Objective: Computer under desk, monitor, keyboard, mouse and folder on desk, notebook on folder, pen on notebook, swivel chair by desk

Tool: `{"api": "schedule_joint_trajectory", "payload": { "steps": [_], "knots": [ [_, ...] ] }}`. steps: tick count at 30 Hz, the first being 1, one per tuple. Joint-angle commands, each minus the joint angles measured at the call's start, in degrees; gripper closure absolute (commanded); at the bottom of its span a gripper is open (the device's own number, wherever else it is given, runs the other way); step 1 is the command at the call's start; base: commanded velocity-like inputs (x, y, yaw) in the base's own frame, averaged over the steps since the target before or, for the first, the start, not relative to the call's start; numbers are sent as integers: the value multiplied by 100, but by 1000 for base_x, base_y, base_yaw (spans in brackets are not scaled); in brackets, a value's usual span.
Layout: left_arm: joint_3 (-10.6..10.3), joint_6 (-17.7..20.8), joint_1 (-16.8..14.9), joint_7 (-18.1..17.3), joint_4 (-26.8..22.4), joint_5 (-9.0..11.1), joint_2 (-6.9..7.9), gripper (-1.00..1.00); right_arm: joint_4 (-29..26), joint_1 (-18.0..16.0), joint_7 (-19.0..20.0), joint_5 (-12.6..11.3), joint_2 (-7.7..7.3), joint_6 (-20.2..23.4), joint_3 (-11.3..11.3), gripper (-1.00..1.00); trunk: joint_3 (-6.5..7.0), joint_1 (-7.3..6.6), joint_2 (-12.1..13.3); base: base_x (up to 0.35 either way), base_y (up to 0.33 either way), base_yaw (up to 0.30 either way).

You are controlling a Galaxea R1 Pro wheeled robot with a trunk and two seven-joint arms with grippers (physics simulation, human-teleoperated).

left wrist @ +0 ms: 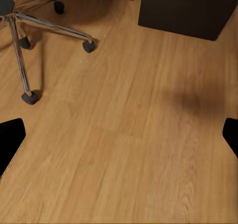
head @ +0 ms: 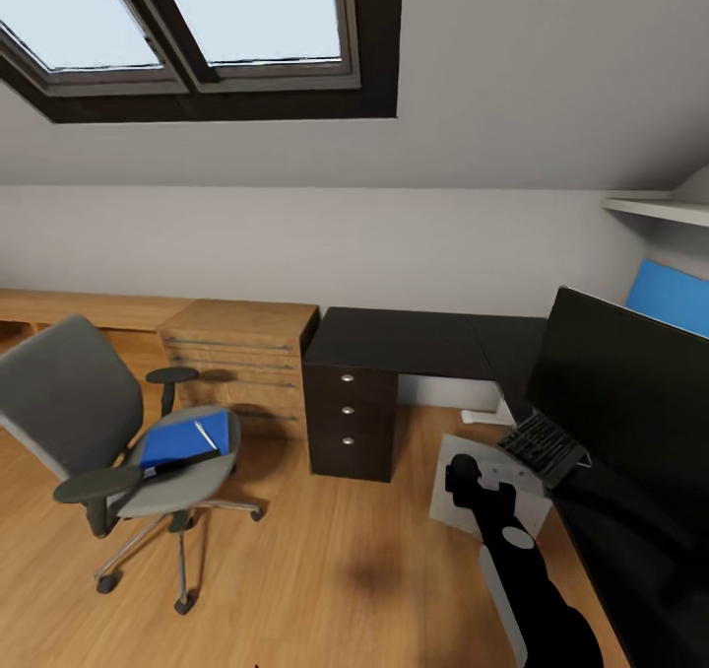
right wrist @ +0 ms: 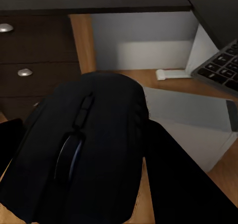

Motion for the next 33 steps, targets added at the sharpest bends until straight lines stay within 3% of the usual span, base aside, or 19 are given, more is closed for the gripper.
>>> {"api": "schedule_joint_trajectory", "payload": {
  "steps": [1, 8, 18, 33],
  "knots": [
    [-23, -20, -4, 6, 3, 52, 1, -100, -8, -3, -15, -12, 4, 32, -5, 100, -7, 4, -4, 335, 145, 2],
    [-23, -20, -4, 6, 2, 52, 1, -100, -6, -3, -11, -17, 4, 31, -6, 100, -7, 4, -4, 336, 152, -15],
    [-29, -20, -4, 6, 2, 46, -5, -100, -5, -3, -10, -21, 4, 34, -2, 100, -7, 4, -4, 309, 202, -184],
    [-29, -20, -4, 6, 5, 52, -7, -100, -17, -3, -10, -21, 11, 34, -1, 100, -16, 4, -4, 295, 146, 8]
  ]
}}
